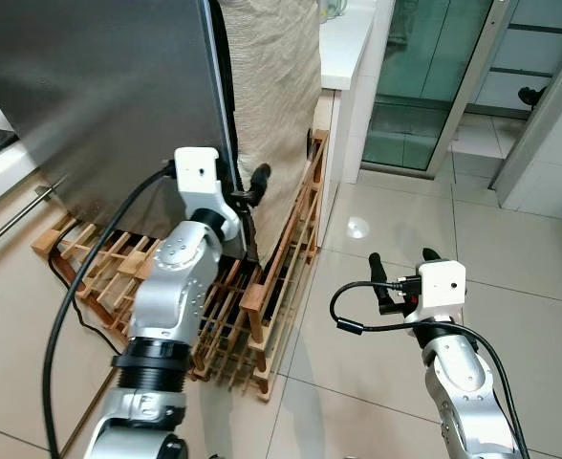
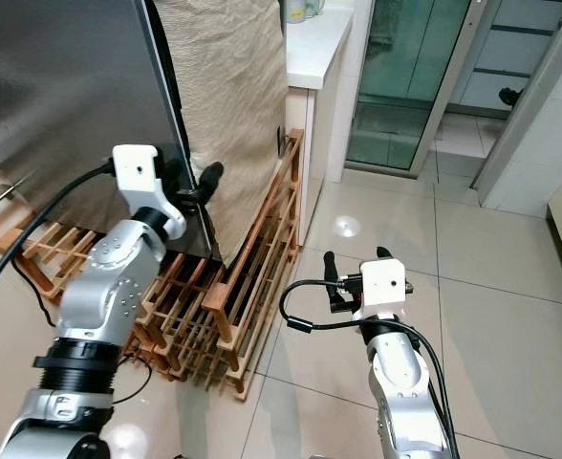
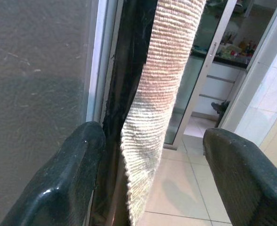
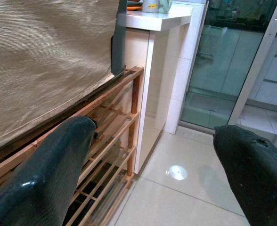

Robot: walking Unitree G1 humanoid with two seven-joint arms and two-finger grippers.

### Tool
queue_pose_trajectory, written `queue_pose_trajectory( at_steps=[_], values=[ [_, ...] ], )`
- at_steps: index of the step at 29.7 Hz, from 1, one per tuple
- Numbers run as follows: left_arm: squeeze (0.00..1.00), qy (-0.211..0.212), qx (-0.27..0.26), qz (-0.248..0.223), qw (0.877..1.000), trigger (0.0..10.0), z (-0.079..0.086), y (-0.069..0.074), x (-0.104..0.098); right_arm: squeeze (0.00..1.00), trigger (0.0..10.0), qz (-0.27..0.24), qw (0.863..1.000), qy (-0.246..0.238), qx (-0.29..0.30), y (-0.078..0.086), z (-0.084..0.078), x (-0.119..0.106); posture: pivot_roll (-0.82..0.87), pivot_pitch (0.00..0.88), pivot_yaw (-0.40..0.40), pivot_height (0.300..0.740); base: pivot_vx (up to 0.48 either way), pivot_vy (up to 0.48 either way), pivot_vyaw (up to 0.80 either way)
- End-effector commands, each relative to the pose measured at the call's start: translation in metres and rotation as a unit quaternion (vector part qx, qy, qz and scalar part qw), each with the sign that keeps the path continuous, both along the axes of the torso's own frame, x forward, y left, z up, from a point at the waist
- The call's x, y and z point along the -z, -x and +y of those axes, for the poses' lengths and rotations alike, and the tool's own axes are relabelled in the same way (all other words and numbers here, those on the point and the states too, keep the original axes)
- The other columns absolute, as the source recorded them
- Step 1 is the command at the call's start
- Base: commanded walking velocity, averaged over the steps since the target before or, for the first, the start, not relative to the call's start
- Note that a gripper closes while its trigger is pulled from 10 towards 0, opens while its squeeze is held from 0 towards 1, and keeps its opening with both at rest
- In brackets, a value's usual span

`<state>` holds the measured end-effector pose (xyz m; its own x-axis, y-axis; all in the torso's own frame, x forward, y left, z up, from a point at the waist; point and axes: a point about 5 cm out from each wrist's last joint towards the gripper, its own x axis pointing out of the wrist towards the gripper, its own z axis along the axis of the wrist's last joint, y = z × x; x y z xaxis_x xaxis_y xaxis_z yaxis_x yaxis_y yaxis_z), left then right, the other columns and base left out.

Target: Restocking fridge

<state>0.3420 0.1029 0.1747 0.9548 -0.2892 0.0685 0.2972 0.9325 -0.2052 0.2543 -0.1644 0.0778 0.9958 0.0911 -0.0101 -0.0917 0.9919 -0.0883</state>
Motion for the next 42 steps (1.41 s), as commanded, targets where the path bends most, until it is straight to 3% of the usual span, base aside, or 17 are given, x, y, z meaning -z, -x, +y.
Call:
queue_pose_trajectory(
  at_steps=[1,6,12,15,20,27,29,34,42],
  values=[
    [0.0,-0.001,0.011,-0.017,1.0,10.0,-0.007,-0.002,-0.008,0.24,10.0,-0.005,1.0,0.005,-0.004,-0.001,0.001,-0.002,-0.19,0.0,0.033,0.74,0.0,0.0,0.0],
    [0.0,0.0,0.013,-0.017,1.0,10.0,-0.011,-0.003,-0.008,0.25,10.0,-0.006,1.0,0.006,-0.001,0.0,-0.001,-0.002,-0.2,0.0,0.036,0.74,0.0,0.0,0.0],
    [0.0,-0.016,-0.014,-0.004,1.0,10.0,-0.023,-0.014,-0.001,0.25,10.0,-0.006,1.0,0.006,-0.002,-0.001,0.0,-0.002,-0.19,0.0,0.034,0.74,0.0,0.0,0.0],
    [0.0,-0.013,0.073,-0.012,0.997,10.0,-0.053,-0.012,-0.001,0.24,10.0,-0.008,1.0,0.004,-0.005,-0.003,0.003,-0.003,-0.19,0.0,0.034,0.74,0.0,0.0,0.0],
    [0.0,0.005,0.21,-0.002,0.978,10.0,-0.089,-0.003,-0.001,0.24,10.0,-0.009,1.0,0.005,-0.011,-0.003,0.006,-0.003,-0.2,0.0,0.039,0.74,0.0,0.0,0.0],
    [0.0,0.049,0.271,0.003,0.961,10.0,-0.117,0.005,-0.004,0.25,10.0,-0.008,1.0,0.005,-0.007,-0.001,0.004,-0.002,-0.21,0.0,0.047,0.74,0.0,0.0,0.0],
    [0.0,0.073,0.314,-0.007,0.946,10.0,-0.134,0.014,-0.01,0.25,10.0,-0.01,1.0,0.002,-0.009,0.0,0.006,-0.003,-0.21,0.0,0.047,0.74,0.0,0.0,0.0],
    [0.0,0.104,0.357,-0.017,0.928,10.0,-0.143,0.024,-0.018,0.25,10.0,-0.03,0.999,-0.009,-0.033,0.0,0.011,-0.013,-0.21,0.0,0.049,0.74,0.0,0.0,0.0],
    [0.0,0.127,0.381,-0.034,0.915,10.0,-0.148,0.028,-0.029,0.25,10.0,-0.031,0.998,-0.004,-0.046,-0.002,0.011,-0.015,-0.21,0.0,0.04,0.74,0.0,0.0,0.0]
  ],
)
